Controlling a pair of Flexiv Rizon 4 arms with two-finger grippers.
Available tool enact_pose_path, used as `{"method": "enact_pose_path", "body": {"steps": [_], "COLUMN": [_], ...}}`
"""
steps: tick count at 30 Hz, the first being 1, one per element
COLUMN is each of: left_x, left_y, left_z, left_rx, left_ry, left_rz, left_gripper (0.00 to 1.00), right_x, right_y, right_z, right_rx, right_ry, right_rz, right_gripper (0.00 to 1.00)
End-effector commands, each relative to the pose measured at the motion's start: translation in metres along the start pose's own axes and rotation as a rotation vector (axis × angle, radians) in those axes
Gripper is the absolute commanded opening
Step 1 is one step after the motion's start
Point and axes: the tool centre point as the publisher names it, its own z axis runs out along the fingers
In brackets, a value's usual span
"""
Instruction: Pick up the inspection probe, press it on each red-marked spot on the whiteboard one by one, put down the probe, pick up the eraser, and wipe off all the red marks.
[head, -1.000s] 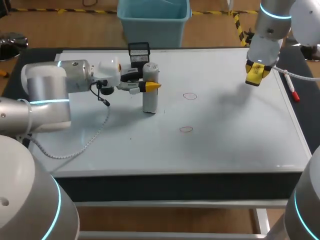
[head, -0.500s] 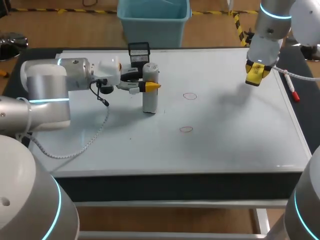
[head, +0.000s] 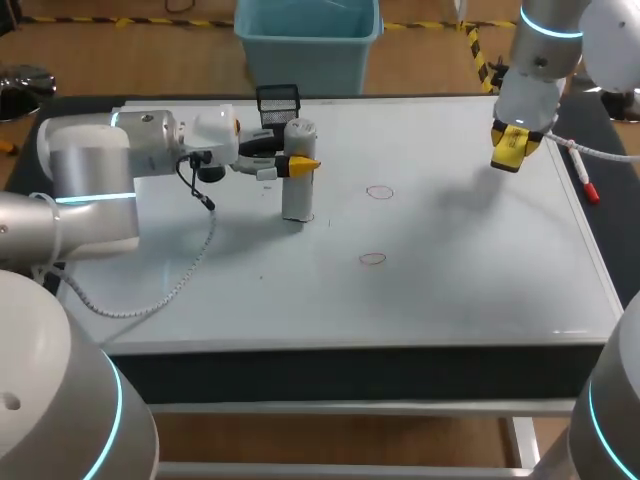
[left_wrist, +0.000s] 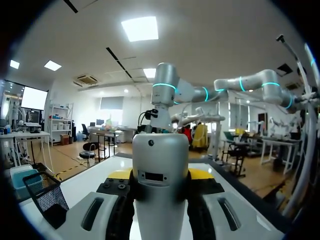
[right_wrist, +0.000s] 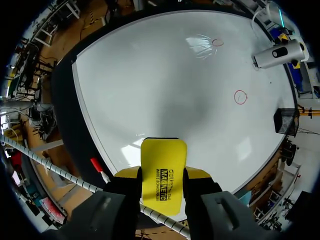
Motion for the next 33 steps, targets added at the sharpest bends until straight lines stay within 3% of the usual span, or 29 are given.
{"method": "enact_pose_path", "body": {"steps": [1,12,17,19,33], "left_x": [0.003,-0.007,-0.019,-0.025,-0.057], "left_y": [-0.010,-0.020,-0.035,-0.040,-0.052], "left_z": [-0.002,-0.024,-0.056,-0.072,-0.163], "left_rx": [-0.005,0.030,0.024,0.062,0.042], "left_ry": [-0.009,-0.050,-0.095,-0.106,-0.175], "left_rz": [0.009,0.001,0.030,0.028,0.040], "left_gripper": [0.00,0.00,0.00,0.00,0.00], "right_x": [0.000,0.000,0.000,0.000,0.000], "right_y": [0.000,0.000,0.000,0.000,0.000], "right_z": [-0.001,-0.001,-0.001,-0.001,-0.001], "right_rx": [0.002,0.002,0.002,0.002,0.002], "right_ry": [0.003,0.003,0.003,0.003,0.003], "right_rz": [-0.002,-0.002,-0.002,-0.002,-0.002], "right_gripper": [0.00,0.00,0.00,0.00,0.00]}}
